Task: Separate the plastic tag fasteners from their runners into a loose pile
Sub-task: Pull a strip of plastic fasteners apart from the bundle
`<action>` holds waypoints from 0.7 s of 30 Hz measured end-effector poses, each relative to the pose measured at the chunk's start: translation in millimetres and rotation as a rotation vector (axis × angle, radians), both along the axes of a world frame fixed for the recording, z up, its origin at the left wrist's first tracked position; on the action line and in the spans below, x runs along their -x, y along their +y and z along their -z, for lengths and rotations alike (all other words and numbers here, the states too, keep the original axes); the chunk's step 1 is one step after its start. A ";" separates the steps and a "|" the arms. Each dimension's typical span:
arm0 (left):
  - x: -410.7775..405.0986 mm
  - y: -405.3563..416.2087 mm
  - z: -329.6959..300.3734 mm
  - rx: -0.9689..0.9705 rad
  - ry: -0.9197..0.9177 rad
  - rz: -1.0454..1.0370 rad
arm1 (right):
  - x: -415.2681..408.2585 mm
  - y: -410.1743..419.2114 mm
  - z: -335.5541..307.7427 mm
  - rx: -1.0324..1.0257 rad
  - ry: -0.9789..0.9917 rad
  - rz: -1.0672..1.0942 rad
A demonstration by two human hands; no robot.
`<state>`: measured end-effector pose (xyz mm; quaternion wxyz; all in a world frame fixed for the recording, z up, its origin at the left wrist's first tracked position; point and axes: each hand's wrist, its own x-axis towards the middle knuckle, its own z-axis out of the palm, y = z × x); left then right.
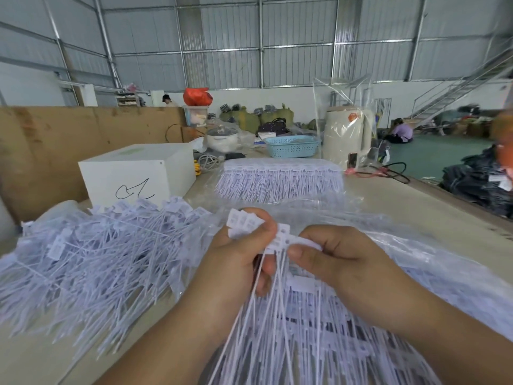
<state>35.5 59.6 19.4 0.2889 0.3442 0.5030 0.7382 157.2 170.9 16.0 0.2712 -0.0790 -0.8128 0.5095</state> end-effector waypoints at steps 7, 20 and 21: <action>-0.1 0.9 -0.4 -0.092 -0.362 -0.021 | 1.7 -9.4 -3.6 0.103 0.198 0.340; -16.1 3.3 6.2 -0.017 0.030 0.034 | 9.1 -23.4 11.2 0.120 0.270 -0.066; -15.9 4.4 7.9 -0.010 0.030 0.052 | 8.9 -24.0 11.2 0.116 0.268 -0.041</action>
